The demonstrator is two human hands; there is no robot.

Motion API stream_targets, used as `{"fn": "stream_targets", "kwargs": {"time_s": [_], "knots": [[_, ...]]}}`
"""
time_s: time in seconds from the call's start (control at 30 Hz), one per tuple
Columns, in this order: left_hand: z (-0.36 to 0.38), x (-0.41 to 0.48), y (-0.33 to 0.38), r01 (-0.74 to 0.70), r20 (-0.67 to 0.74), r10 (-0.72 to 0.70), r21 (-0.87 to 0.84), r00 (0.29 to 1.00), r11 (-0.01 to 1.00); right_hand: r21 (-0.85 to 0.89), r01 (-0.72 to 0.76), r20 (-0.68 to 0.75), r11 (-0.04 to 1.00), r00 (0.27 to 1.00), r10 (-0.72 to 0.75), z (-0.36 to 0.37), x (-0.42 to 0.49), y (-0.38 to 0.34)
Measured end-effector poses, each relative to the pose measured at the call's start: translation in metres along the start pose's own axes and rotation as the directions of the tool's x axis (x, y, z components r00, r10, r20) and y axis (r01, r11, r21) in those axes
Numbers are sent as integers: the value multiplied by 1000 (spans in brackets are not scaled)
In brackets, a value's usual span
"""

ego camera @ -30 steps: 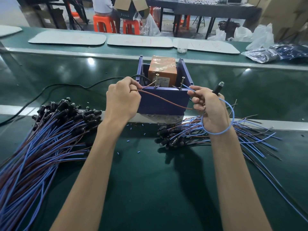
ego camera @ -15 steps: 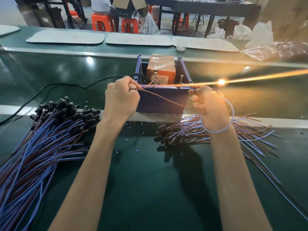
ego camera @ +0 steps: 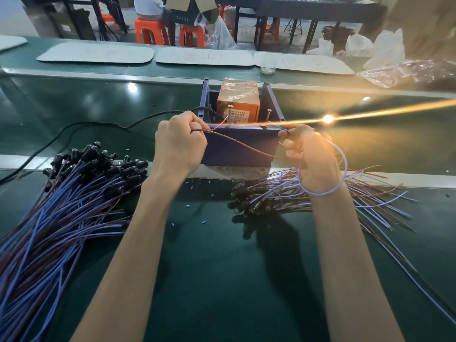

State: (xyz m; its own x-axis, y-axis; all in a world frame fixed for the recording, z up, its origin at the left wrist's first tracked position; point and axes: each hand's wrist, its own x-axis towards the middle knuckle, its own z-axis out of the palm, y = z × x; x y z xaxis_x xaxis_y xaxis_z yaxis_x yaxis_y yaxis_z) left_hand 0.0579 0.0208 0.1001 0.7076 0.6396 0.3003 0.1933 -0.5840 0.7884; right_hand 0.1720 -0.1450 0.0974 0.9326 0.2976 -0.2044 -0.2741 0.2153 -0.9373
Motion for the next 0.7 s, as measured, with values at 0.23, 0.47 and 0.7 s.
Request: {"fn": "stream_targets", "kwargs": {"time_s": [0.23,0.47,0.7], "knots": [[0,1,-1,-3,4,3,0,1000,1000,-9,-42,47,999,998,43,0,1,-1],[-1,-1,1,-27,20,27,0,999,1000,-34,-37,56,999,998,39,-1,-4,-2],[-8,-1,5,-2,108,-8,88,994,996,-197,173,103,965,983,-155,-7,-17,4]]}}
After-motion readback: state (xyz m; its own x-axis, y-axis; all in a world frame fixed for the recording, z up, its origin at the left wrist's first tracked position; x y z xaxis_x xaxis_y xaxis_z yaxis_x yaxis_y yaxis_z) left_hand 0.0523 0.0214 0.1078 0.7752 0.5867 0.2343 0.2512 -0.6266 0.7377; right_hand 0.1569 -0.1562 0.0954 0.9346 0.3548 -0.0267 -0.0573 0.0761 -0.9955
